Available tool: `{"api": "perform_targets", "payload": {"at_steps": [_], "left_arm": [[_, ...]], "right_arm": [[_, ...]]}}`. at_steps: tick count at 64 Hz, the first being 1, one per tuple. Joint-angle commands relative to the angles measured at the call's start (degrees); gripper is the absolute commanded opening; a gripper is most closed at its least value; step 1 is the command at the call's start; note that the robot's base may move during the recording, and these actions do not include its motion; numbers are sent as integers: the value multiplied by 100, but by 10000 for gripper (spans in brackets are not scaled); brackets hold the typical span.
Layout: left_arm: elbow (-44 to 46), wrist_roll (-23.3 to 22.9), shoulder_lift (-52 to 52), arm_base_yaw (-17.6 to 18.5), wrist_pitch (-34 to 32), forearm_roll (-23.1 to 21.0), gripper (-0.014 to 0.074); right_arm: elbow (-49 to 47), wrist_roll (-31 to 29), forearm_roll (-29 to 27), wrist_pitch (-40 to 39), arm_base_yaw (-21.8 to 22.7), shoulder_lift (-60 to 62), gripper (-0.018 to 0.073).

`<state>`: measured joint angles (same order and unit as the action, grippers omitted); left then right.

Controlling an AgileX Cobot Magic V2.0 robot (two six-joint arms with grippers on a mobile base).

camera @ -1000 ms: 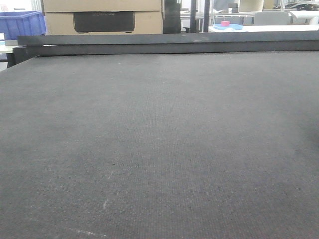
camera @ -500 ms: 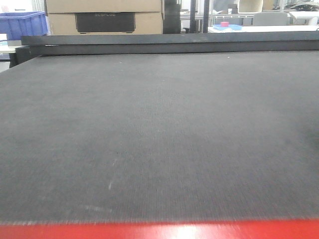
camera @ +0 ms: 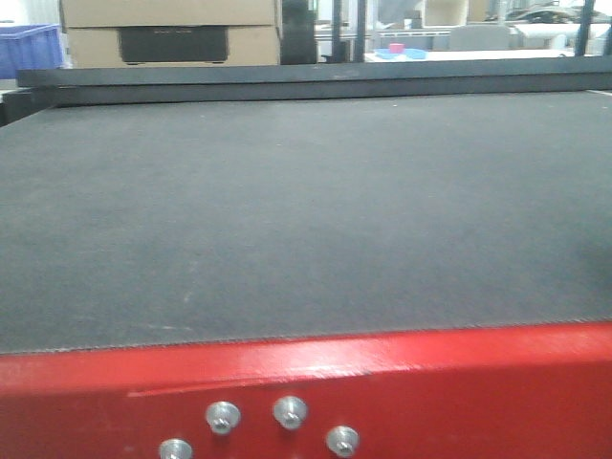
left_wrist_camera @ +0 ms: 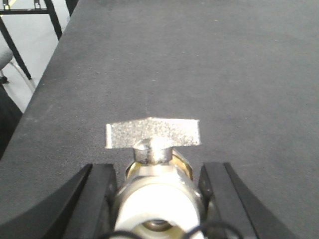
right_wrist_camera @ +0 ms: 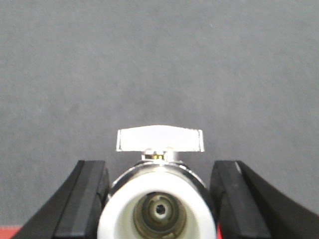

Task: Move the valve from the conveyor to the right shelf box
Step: 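Drive the base to the shelf rack holding both valves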

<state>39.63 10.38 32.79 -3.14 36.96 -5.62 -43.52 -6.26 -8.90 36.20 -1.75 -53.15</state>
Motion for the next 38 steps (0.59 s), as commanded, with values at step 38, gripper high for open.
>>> {"api": "perform_targets", "payload": {"at_steps": [38], "left_arm": [[25,-49,-49,20,-340,-72,-111]], "right_arm": [[-36,-42,15,-368,26,76,-163]]}}
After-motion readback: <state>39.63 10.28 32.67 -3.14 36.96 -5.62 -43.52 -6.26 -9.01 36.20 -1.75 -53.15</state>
